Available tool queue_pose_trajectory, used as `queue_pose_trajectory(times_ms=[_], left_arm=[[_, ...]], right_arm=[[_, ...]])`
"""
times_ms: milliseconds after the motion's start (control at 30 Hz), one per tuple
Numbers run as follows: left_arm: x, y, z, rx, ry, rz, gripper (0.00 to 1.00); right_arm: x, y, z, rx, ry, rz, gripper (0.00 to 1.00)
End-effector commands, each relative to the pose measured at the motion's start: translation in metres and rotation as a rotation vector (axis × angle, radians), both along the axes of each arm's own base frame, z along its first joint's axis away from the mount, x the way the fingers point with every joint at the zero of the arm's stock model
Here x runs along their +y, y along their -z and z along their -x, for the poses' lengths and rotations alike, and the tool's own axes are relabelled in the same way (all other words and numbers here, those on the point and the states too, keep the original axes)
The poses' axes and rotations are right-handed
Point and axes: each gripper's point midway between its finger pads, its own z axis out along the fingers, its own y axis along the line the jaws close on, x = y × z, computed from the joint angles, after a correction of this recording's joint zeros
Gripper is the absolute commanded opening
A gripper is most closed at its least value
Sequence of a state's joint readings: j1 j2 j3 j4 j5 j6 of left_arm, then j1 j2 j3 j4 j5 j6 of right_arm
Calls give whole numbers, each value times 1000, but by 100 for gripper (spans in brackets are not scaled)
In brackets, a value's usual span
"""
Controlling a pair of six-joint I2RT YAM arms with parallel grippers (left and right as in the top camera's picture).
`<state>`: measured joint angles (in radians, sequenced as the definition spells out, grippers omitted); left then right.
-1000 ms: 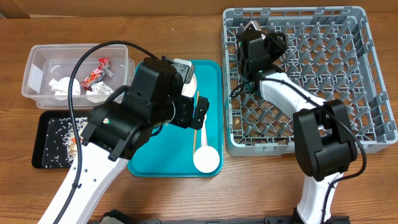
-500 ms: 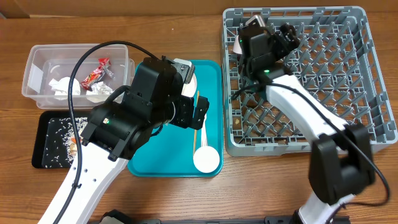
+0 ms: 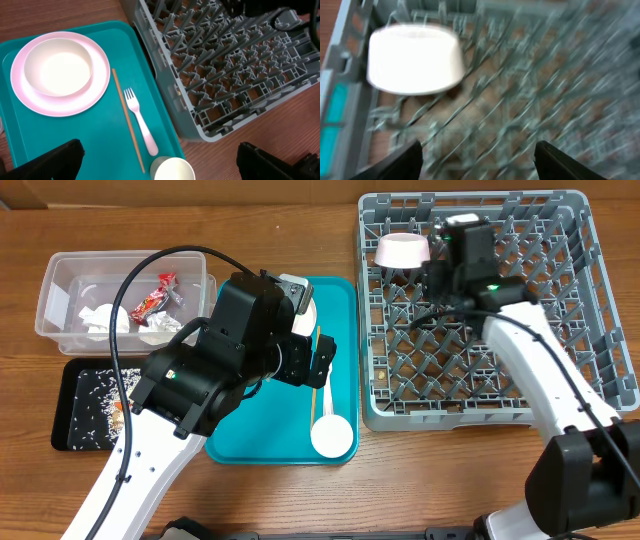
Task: Sort waste into correct bins and load items into the dishwasher
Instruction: 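Lower the pink bowl into the rack and open the right gripper, then move the left gripper onto the white bowl on the plate and grasp it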
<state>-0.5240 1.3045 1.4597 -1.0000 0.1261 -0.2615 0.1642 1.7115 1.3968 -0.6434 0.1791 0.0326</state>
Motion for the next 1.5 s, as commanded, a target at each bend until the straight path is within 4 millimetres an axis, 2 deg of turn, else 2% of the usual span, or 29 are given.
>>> queue_pose_trajectory(times_ms=[0, 167, 367, 567, 767, 967, 1033, 1233, 1367, 1467], left_arm=[[-2, -7, 0, -24, 11, 0, 100], [-2, -7, 0, -24, 11, -1, 100], [-2, -7, 0, -24, 11, 0, 100], [0, -26, -24, -148, -47, 7, 100], [6, -19, -22, -128, -61, -25, 100], [6, -19, -22, -129, -57, -30, 100], [13, -17, -26, -145, -78, -70, 100], [43, 0, -50, -112, -309, -134, 100], [49, 29, -71, -42, -375, -150, 100], [52, 61, -90, 18, -401, -191, 100]], right_arm=[[27, 2, 16, 83, -27, -326, 75], [14, 18, 44, 229, 9, -382, 84], [12, 22, 53, 269, 21, -381, 92], [12, 25, 58, 295, 26, -380, 92], [12, 24, 55, 280, 23, -380, 83], [12, 24, 56, 287, 24, -380, 82], [12, 25, 57, 291, 25, -380, 82], [12, 27, 63, 317, 30, -379, 82], [12, 27, 64, 319, 30, -378, 82], [12, 27, 64, 320, 31, -378, 83]])
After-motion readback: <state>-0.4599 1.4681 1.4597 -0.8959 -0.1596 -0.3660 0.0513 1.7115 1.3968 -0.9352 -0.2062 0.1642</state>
